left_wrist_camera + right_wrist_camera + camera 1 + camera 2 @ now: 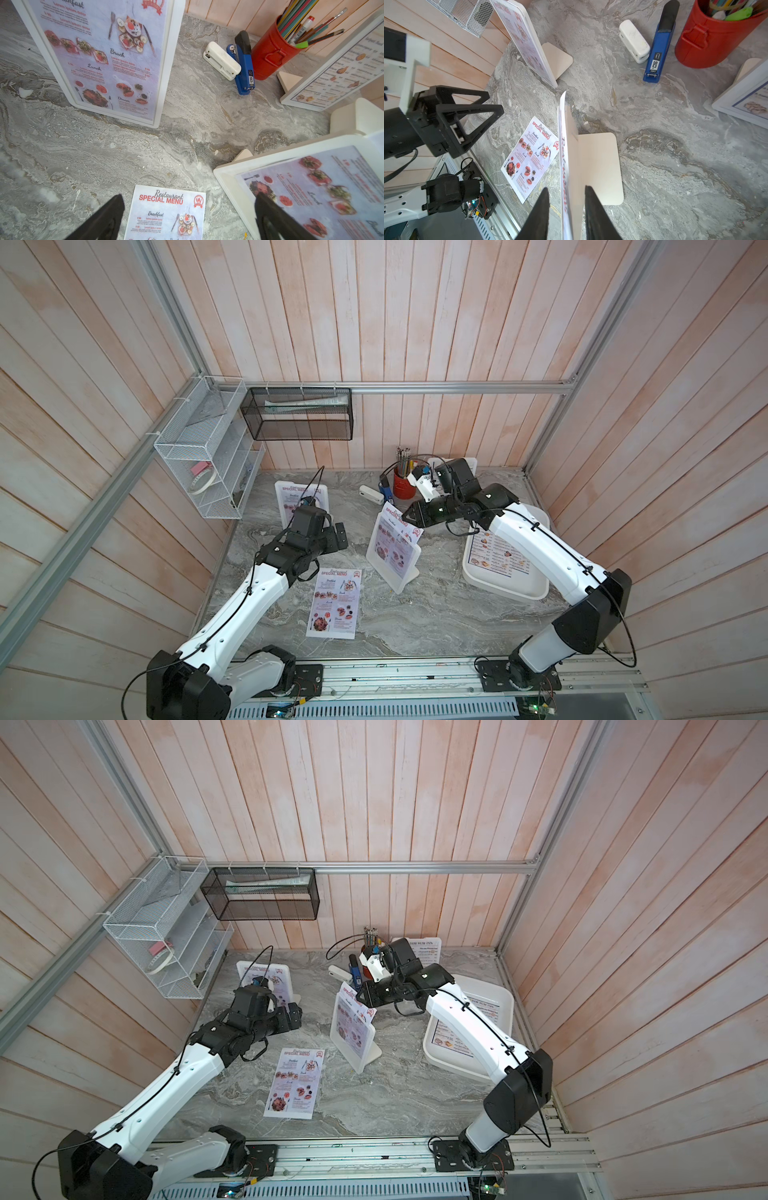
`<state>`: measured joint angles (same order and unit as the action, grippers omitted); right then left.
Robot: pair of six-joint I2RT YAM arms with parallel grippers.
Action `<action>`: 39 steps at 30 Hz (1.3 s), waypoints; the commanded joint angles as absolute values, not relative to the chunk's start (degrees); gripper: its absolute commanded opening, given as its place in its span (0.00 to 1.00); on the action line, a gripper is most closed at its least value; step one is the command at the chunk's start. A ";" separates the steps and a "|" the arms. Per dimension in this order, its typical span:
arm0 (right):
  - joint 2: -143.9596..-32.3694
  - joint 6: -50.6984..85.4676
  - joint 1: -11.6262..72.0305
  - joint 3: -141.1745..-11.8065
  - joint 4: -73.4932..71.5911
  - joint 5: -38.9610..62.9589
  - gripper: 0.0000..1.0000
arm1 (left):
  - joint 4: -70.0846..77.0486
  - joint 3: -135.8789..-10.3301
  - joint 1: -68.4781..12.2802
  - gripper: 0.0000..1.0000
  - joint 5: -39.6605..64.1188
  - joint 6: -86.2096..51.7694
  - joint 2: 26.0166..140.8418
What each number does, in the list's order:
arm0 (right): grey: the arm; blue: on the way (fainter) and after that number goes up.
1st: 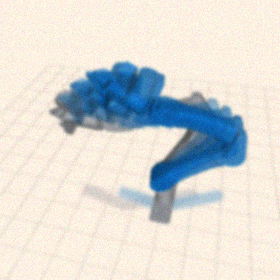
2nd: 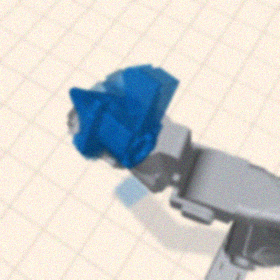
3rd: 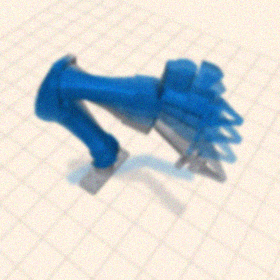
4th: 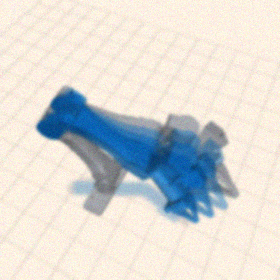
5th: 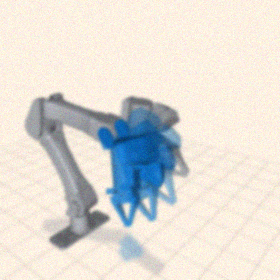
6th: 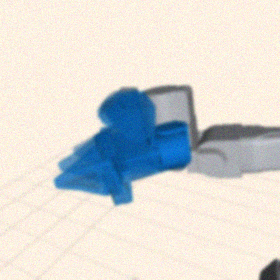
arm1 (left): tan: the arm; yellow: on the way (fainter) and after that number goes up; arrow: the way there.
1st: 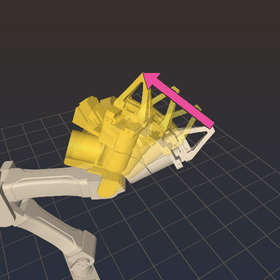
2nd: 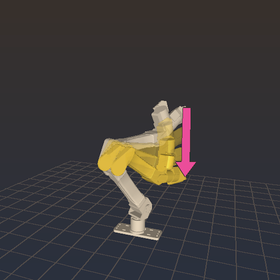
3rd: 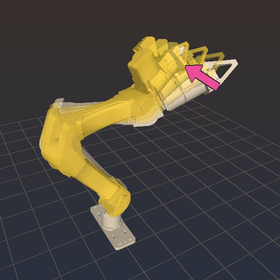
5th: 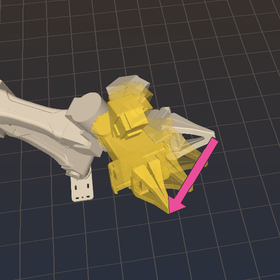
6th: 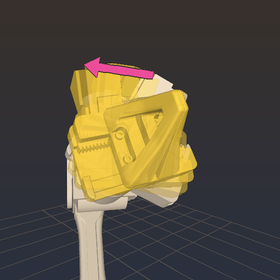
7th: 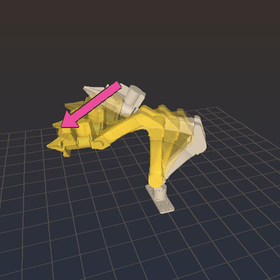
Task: Replace the menus in the menu holders
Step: Take out the menu from the menu holder, then place the menu at the center of the board.
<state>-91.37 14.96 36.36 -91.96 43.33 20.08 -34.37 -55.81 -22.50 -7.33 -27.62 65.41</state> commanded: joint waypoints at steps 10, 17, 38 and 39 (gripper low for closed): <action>-92.40 15.08 37.53 -92.51 42.33 22.40 0.00 | -35.32 -55.46 -22.39 1.00 -7.29 -27.00 64.07; -92.78 14.36 37.27 -100.92 45.32 22.12 0.00 | -35.50 -56.12 -22.36 1.00 -7.38 -26.98 63.98; -112.07 12.66 48.28 -138.65 47.72 31.12 0.00 | -40.41 -56.86 -7.44 1.00 -9.89 -31.31 60.95; -113.07 12.82 49.75 -138.56 47.21 32.12 0.00 | -40.94 -56.91 -5.95 1.00 -10.09 -31.25 60.53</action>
<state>-109.86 12.27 45.78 -138.45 48.60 27.31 -38.98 -56.84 -8.67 -9.30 -30.30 62.50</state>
